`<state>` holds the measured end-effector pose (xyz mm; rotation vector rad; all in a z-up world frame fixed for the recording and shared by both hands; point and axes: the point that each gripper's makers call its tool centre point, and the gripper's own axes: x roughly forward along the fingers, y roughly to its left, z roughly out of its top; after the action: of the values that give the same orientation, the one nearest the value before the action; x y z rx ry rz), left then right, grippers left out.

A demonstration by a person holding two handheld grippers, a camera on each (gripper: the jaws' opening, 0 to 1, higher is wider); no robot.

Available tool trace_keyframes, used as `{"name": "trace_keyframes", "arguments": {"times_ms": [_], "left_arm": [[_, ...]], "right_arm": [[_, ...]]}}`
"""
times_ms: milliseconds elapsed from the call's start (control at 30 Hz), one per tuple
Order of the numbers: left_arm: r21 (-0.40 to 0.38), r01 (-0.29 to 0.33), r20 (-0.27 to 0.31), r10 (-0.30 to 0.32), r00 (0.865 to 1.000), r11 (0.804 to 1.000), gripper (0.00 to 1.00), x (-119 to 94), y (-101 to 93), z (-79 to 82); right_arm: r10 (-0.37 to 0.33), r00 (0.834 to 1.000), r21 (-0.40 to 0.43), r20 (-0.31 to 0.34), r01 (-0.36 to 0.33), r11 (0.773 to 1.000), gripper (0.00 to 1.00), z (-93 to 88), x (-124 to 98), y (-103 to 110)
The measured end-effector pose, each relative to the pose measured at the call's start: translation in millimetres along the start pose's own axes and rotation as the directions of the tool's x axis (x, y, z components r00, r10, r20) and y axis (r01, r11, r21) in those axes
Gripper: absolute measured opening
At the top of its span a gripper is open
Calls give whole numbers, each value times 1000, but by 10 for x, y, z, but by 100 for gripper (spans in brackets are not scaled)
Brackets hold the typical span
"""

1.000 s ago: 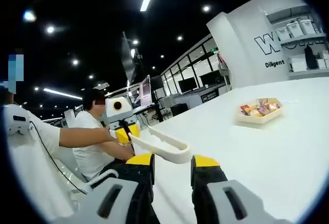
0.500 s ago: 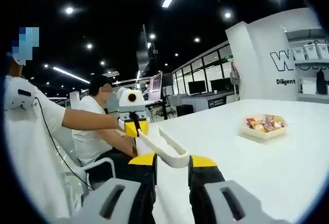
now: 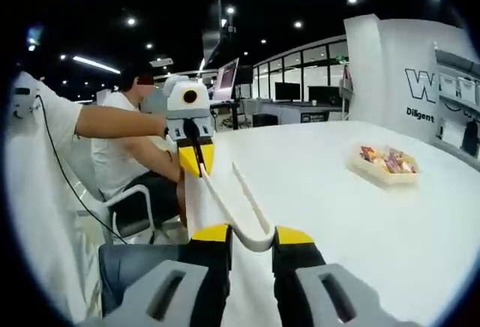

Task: Place the target food into the container with the food tongs after gripping and lifting it, then release it inside without dropping or visibly crushing the food.

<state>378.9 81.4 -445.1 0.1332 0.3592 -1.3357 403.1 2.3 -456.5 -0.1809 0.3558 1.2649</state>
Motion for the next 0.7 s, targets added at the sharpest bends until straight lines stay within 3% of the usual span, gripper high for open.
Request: {"name": "trace_keyframes", "arguments": {"times_ms": [167, 400, 467, 700], "left_arm": [[11, -11, -48, 12, 999, 1000, 2, 58, 37, -130], [-5, -22, -67, 22, 998, 1000, 2, 51, 106, -221], [-11, -25, -88, 23, 996, 1000, 2, 54, 129, -271], [-18, -26, -95, 24, 995, 1000, 2, 52, 148, -298]], "right_arm": [[-48, 995, -22, -88, 46, 999, 15, -188, 99, -97], [-44, 997, -19, -68, 43, 999, 17, -206, 111, -108], [-74, 995, -26, -66, 73, 997, 17, -206, 107, -146], [-70, 996, -39, -57, 68, 997, 12, -236, 108, -133]]}}
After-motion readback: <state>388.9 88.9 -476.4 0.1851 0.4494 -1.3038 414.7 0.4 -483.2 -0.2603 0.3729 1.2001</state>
